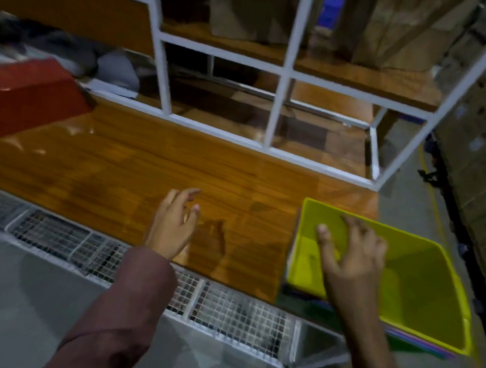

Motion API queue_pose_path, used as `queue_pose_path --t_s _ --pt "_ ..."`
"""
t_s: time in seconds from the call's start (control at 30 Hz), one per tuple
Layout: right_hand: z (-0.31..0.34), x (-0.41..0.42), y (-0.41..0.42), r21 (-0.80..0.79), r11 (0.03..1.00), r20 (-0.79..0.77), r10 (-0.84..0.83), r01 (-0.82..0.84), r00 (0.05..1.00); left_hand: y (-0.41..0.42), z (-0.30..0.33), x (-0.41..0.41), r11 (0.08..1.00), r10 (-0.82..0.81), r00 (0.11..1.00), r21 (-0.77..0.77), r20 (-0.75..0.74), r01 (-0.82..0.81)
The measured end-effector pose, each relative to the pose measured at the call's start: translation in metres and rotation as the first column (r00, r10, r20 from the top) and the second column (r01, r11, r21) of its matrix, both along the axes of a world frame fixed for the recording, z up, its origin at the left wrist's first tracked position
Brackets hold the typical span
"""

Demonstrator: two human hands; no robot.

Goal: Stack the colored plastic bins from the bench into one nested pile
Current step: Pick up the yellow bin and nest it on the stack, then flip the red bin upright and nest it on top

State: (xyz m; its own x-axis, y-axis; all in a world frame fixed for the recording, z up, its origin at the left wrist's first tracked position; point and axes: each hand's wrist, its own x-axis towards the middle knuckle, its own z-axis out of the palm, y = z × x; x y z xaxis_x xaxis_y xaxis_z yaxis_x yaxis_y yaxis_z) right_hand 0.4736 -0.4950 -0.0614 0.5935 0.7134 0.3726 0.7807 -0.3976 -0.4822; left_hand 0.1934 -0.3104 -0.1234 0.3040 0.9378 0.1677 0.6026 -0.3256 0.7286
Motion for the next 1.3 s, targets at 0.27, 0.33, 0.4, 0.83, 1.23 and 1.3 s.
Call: queue_pose_path --t_s 0.27,0.33,0.4,0.83,1.23,1.3 --pt "-0.010 -0.262 0.148 -0.153 0.878 -0.065 0.449 -0.454 0.891 0.076 0.002 -0.235 0.966 0.227 0.955 0.172 -0.191 -0.195" --pt "-0.009 -0.312 0.179 -0.145 0.845 -0.093 0.507 -0.515 0.857 0.089 0.004 -0.292 0.950 0.288 0.940 0.178 -0.183 -0.257" --pt "-0.008 -0.355 0.208 -0.147 0.820 -0.109 0.543 -0.553 0.833 0.101 0.006 -0.342 0.932 0.340 0.928 0.185 -0.152 -0.311" --pt "-0.038 -0.518 0.446 -0.135 0.714 -0.131 0.675 -0.687 0.726 0.212 -0.016 -0.524 0.833 0.554 0.828 0.049 -0.093 -0.552" --pt "-0.048 -0.557 0.772 -0.140 0.810 -0.399 0.481 -0.570 0.781 0.468 0.007 -0.572 0.836 0.526 0.849 -0.154 -0.048 -0.527" --pt "-0.045 -0.556 0.815 -0.172 0.837 -0.491 0.385 -0.520 0.781 0.511 0.011 -0.575 0.826 0.532 0.846 -0.196 -0.040 -0.528"
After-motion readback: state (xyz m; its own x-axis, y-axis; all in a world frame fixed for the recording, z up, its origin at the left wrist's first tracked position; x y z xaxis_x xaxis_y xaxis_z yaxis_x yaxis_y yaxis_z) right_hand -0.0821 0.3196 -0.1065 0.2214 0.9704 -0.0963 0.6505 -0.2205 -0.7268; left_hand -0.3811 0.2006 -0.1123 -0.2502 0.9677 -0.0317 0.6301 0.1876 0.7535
